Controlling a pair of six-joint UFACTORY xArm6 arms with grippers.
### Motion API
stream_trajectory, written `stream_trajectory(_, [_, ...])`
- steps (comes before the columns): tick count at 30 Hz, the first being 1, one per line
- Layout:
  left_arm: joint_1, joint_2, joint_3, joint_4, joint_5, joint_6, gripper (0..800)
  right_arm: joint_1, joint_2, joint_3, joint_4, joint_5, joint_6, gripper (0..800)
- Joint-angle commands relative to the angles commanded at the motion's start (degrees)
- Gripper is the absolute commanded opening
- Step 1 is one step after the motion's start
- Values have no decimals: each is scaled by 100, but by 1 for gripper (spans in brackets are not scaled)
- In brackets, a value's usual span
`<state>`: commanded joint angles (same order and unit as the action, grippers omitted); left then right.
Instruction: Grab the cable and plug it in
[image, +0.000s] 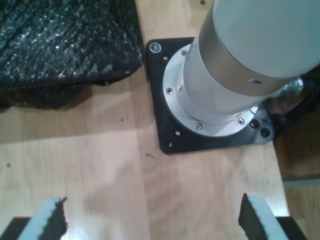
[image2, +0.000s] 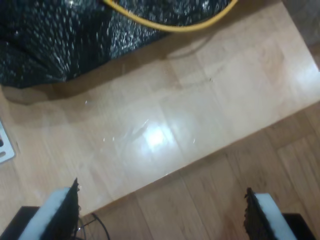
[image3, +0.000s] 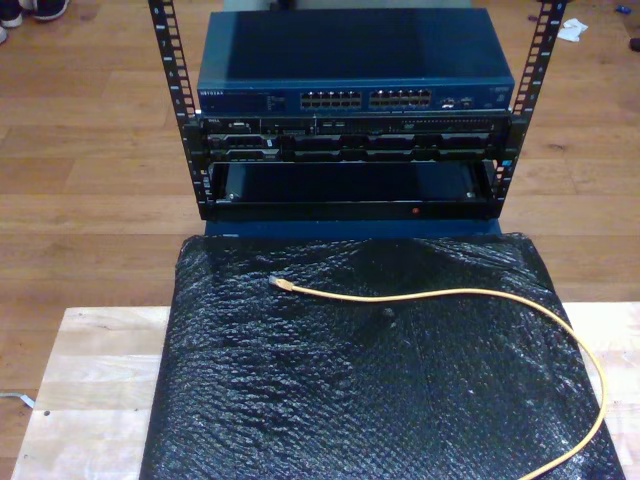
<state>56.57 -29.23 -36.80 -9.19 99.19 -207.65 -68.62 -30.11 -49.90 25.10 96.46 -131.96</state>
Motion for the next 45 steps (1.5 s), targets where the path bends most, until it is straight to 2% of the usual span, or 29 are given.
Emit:
stream_trajectory(3, [-9, 9, 9, -114, 0, -44, 800, 176, 18, -158, 18, 141, 308, 782])
stream_trajectory(11, [-404, 0, 18, -176, 9, -527, 800, 413, 44, -492, 527, 624, 905, 794])
stream_trajectory(16, [-642, 0, 88, -211, 9, -738, 800, 791, 35, -571, 668, 633, 1310, 796])
stream_trajectory(21, [-774, 9, 114, -598, -9, -844, 800, 1081, 35, -695, 765, 615, 1758, 796])
stream_trajectory(28, [-1222, 26, 114, -642, -44, -1292, 800, 1749, 35, -800, 1002, 607, 2189, 794])
stream_trajectory(38, [-1451, 35, 246, -905, -79, -1442, 800, 3244, 62, -870, 1055, -246, 3156, 794])
stream_trajectory(45, [-1503, 44, 246, -1046, -193, -1697, 800, 4193, 448, -914, 1046, -747, 3666, 792])
